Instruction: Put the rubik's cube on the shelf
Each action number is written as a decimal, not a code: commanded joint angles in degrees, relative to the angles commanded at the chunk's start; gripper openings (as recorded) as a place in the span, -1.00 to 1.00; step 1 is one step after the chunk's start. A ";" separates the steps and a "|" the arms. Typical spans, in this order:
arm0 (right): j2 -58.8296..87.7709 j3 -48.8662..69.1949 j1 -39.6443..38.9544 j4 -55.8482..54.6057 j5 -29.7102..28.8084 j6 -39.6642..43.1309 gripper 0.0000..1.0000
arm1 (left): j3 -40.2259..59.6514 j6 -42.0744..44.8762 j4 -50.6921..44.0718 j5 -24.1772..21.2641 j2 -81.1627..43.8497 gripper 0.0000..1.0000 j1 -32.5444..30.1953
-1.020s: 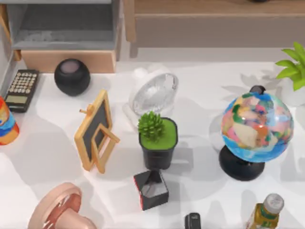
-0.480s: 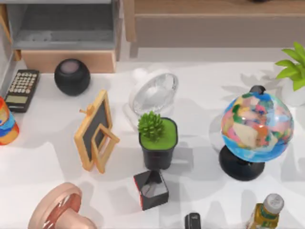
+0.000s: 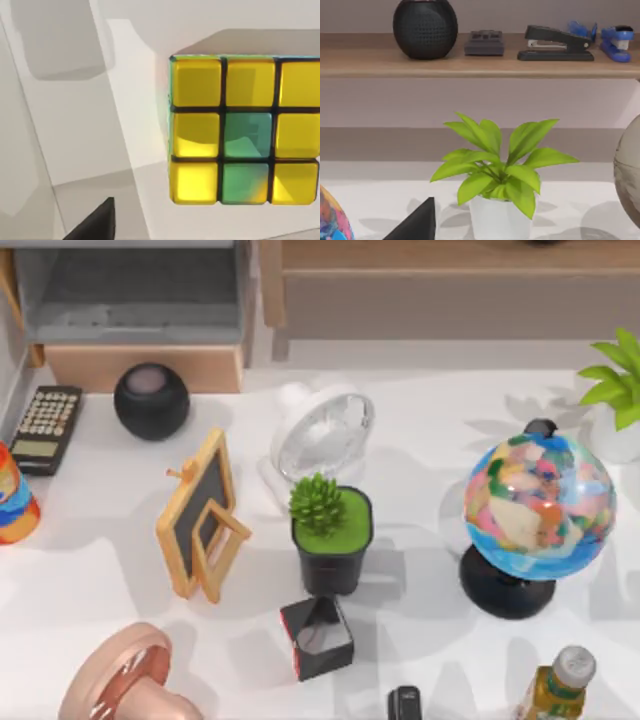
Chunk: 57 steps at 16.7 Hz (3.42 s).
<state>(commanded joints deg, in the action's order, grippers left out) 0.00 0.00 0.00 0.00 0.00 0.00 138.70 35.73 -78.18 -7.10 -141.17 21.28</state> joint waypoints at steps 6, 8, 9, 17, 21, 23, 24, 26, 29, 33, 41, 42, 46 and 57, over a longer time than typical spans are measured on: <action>0.00 0.00 0.00 0.00 0.00 0.00 1.00 | -5.39 -0.56 6.50 0.11 -1.46 1.00 -0.41; 0.00 0.00 0.00 0.00 0.00 0.00 1.00 | -4.99 -0.91 8.31 0.16 -3.67 1.00 -0.86; 0.00 0.00 0.00 0.00 0.00 0.00 1.00 | -4.43 -1.10 8.80 0.16 -4.49 1.00 -1.12; 0.00 0.00 0.00 0.00 0.00 0.00 1.00 | -4.00 -1.23 9.01 0.15 -4.94 0.55 -1.27; 0.00 0.00 0.00 0.00 0.00 0.00 1.00 | -4.00 -1.23 9.01 0.15 -4.94 -0.06 -1.27; 0.00 0.00 0.00 0.00 0.00 0.00 1.00 | -4.00 -1.23 9.01 0.15 -4.94 -0.36 -1.27; 0.00 0.00 0.00 0.00 0.00 0.00 1.00 | -4.00 -1.23 9.01 0.15 -4.94 -0.51 -1.27; 0.00 0.00 0.00 0.00 0.00 0.00 1.00 | -4.00 -1.23 9.01 0.15 -4.94 -0.81 -1.27; 0.00 0.00 0.00 0.00 0.00 0.00 1.00 | -4.00 -1.23 9.01 0.15 -4.94 -1.00 -1.27; 0.00 0.00 0.00 0.00 0.00 0.00 1.00 | -4.00 -1.23 9.01 0.15 -4.94 -1.00 -1.27; 0.00 0.00 0.00 0.00 0.00 0.00 1.00 | -5.46 -3.98 7.95 1.07 -2.19 -1.00 -1.10; 0.00 0.00 0.00 0.00 0.00 0.00 1.00 | -5.76 -4.57 7.72 1.55 -1.23 -1.00 -1.29; 0.00 0.00 0.00 0.00 0.00 0.00 1.00 | -4.21 -3.07 6.13 2.01 -0.82 -1.00 -1.36; 0.00 0.00 0.00 0.00 0.00 0.00 1.00 | 5.81 -1.17 0.76 0.14 -6.50 -1.00 -1.10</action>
<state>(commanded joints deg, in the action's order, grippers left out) 0.00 0.00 0.00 0.00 0.00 0.00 144.52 34.56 -77.42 -6.96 -147.67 20.18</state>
